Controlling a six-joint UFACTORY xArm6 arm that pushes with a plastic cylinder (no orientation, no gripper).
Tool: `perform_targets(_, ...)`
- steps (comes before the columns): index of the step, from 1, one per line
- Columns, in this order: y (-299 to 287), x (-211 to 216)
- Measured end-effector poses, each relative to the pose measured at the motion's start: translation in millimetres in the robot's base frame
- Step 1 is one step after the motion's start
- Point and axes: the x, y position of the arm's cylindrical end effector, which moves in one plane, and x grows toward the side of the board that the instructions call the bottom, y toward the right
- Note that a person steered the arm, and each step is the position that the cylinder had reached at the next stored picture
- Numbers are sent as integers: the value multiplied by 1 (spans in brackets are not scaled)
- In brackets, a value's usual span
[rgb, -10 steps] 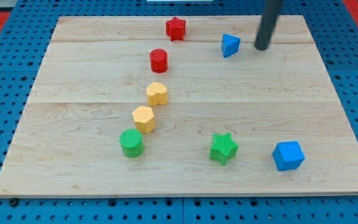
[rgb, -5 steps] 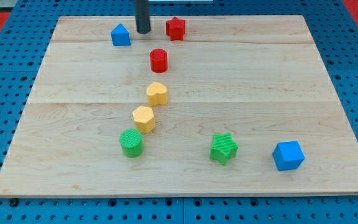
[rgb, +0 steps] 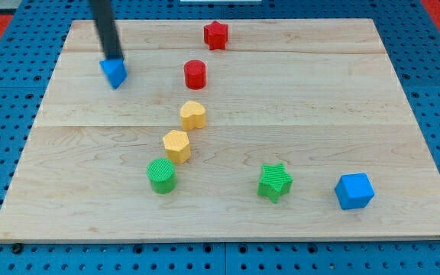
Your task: Drag blue cube towards bottom left of the board
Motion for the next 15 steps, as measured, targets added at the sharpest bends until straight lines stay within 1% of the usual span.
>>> perform_targets(1,23,56)
perform_targets(2,14,98)
perform_targets(3,6,127)
perform_targets(4,13,105)
perform_targets(5,-2,124)
perform_targets(6,-20,168)
perform_targets(7,-22,140)
perform_targets(8,-64,131)
perform_targets(9,-74,163)
perform_targets(10,-31,164)
perform_targets(11,-31,131)
perform_targets(12,1,147)
perform_targets(13,1,171)
perform_targets(14,4,153)
perform_targets(15,1,155)
